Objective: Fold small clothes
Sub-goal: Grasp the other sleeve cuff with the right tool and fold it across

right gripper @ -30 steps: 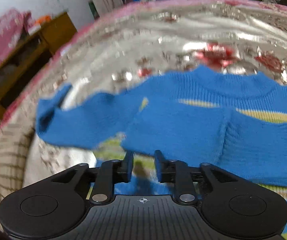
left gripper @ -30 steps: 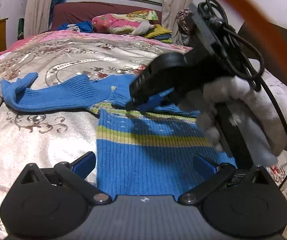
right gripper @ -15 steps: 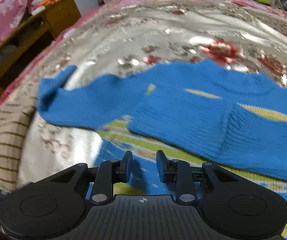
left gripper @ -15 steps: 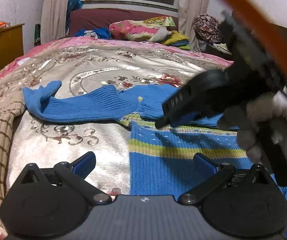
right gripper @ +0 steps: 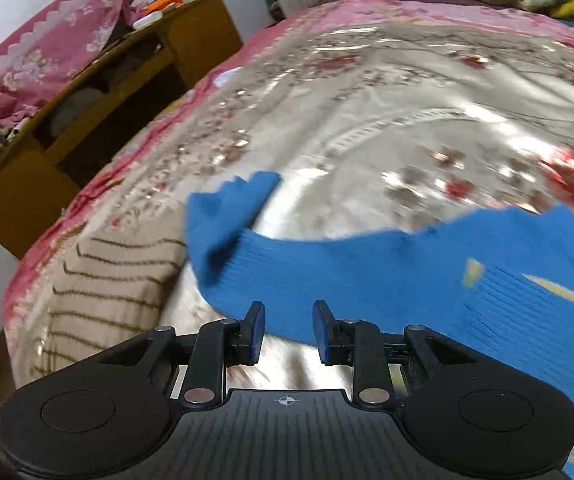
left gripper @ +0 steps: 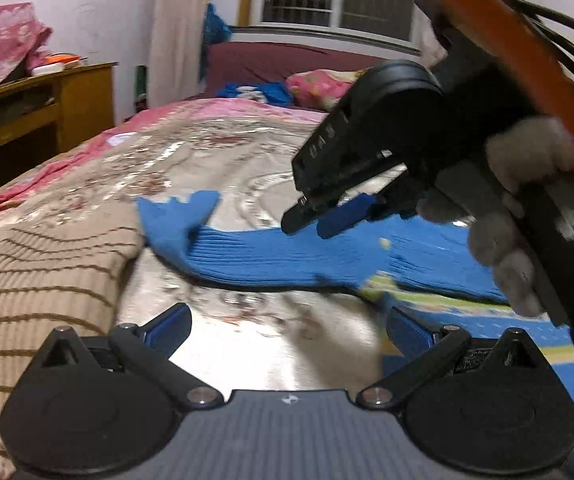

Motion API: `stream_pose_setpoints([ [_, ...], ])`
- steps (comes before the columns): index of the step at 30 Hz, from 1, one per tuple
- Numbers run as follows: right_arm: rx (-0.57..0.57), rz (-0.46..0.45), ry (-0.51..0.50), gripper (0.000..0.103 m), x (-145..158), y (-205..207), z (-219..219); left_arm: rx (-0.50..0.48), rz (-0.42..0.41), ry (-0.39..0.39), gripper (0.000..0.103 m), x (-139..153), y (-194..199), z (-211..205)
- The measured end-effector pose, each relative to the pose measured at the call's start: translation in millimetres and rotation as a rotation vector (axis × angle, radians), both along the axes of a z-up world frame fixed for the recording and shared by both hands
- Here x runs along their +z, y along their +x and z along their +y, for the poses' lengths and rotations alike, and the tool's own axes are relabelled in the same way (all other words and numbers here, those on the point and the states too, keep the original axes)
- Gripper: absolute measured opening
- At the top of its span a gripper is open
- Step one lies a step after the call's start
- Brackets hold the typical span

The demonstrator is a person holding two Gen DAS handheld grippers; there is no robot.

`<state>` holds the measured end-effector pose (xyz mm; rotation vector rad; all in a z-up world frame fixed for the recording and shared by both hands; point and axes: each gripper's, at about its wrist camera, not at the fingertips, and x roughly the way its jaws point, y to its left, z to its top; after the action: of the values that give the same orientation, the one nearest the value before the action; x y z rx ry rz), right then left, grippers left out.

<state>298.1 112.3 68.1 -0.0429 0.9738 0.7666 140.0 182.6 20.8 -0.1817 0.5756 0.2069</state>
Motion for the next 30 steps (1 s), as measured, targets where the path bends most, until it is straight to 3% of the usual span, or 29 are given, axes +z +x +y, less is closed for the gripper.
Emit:
stream_pose_setpoints([
  [5, 0.005, 0.029, 0.026, 0.027, -3.0, 21.7, 44.4, 0.063, -0.010, -0.042, 0.103, -4.4, 0.7, 24.3],
  [10, -0.022, 0.078, 0.073, 0.034, -16.3, 44.2, 75.0, 0.108, -0.020, -0.057, 0.103, -7.7, -2.3, 40.3],
  [16, -0.062, 0.106, 0.064, 0.036, -38.1, 65.0, 96.2, 0.126, -0.020, -0.061, 0.103, -11.3, -3.0, 49.3],
  [21, -0.111, 0.151, 0.115, 0.039, -53.3, 81.5, 106.1, 0.127, -0.015, -0.086, 0.103, -14.4, -2.4, 55.8],
  [25, -0.120, 0.118, 0.097, 0.039, -61.9, 84.9, 117.7, 0.133, -0.013, -0.104, 0.103, -14.5, -2.8, 57.5],
  [26, -0.122, 0.113, 0.101, 0.037, -63.0, 85.3, 119.0, 0.132, -0.013, -0.111, 0.103, -14.8, -3.0, 58.1],
  [29, -0.128, 0.090, 0.107, 0.008, -60.3, 83.5, 116.4, 0.132, -0.010, -0.116, 0.103, -15.8, -2.5, 58.1],
  [30, -0.128, 0.084, 0.119, 0.008, -57.1, 81.6, 113.5, 0.132, -0.011, -0.112, 0.103, -15.9, -2.4, 57.4],
])
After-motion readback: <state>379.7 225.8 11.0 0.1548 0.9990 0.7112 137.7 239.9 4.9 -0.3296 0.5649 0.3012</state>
